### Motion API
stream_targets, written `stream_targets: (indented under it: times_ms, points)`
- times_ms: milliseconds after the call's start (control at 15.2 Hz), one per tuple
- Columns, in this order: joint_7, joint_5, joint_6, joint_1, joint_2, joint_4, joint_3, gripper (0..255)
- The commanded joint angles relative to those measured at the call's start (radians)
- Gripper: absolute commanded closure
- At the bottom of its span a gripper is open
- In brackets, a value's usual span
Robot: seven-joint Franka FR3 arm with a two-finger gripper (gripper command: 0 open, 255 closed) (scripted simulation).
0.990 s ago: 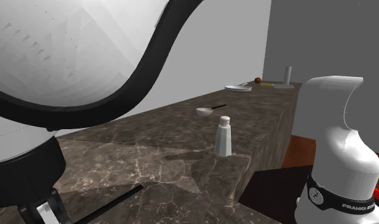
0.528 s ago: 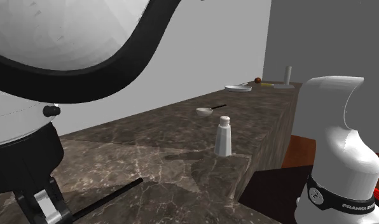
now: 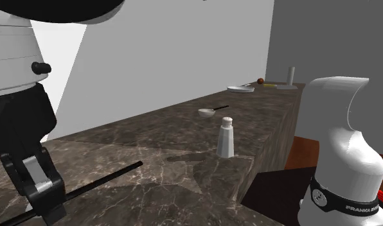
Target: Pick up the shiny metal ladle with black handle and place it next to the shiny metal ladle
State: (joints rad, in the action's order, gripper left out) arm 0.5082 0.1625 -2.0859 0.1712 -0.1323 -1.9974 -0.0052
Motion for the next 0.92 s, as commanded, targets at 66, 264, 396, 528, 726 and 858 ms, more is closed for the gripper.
stream_targets:
  times_ms: [66,264,396,528,726,858]
  points:
    - [0.005,-0.003,0.037,0.001,0.016,0.021,0.001,255]
    - [0.01,-0.006,0.074,0.001,0.03,0.044,0.002,255]
    - [0.014,-0.008,0.099,0.002,0.038,0.061,0.002,255]
    - [0.017,-0.009,0.123,0.002,0.045,0.078,0.002,255]
    - [0.065,-0.005,0.095,-0.026,0.124,-0.022,-0.023,255]
    - [0.099,-0.001,0.079,-0.045,0.174,-0.082,-0.042,255]
